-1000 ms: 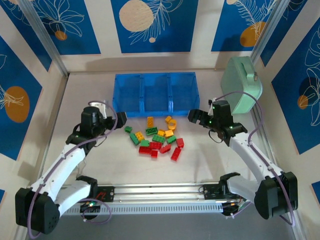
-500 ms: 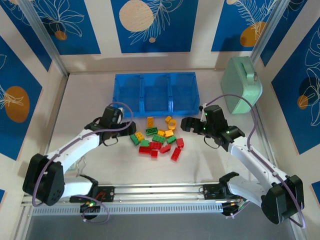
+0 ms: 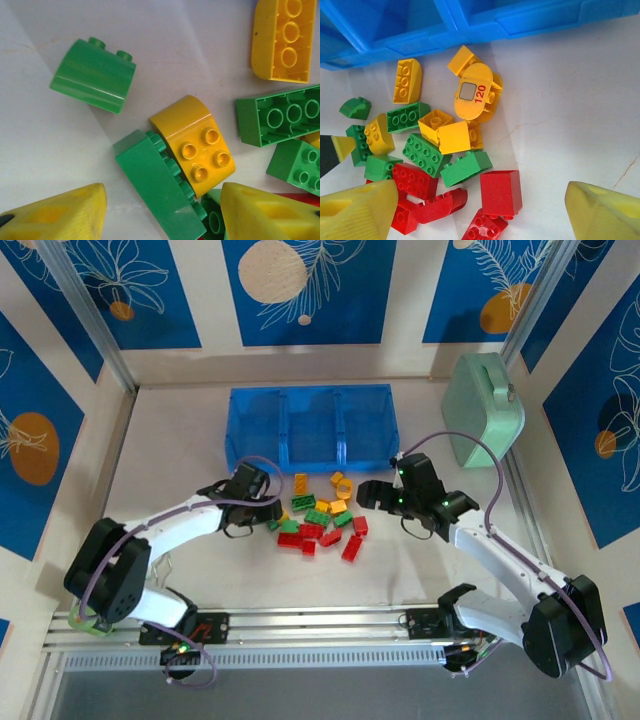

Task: Sort the legos into containers by color
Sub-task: Pick up the lego from the center of the table.

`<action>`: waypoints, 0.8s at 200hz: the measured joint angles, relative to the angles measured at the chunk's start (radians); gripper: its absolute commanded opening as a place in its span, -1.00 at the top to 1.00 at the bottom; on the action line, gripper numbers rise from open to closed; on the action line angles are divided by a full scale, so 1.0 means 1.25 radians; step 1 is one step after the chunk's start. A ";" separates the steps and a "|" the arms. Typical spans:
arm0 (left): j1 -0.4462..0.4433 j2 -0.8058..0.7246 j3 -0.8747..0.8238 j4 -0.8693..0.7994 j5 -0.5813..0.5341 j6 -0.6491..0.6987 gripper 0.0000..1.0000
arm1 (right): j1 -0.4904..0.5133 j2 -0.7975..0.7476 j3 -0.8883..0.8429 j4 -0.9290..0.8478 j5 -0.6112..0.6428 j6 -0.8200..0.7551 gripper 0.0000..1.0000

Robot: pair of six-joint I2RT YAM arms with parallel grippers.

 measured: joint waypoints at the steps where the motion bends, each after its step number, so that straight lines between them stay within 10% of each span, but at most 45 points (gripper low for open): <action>1: 0.000 0.001 0.000 0.000 0.000 -0.001 -0.16 | 0.000 0.000 -0.001 0.000 0.000 0.000 -0.72; 108: -0.006 0.020 -0.008 -0.009 -0.051 -0.018 0.30 | 0.002 -0.009 -0.021 -0.001 0.027 0.015 -0.62; 160: -0.006 0.012 -0.011 -0.015 -0.060 -0.009 0.05 | 0.002 -0.014 -0.024 0.000 0.027 0.017 -0.61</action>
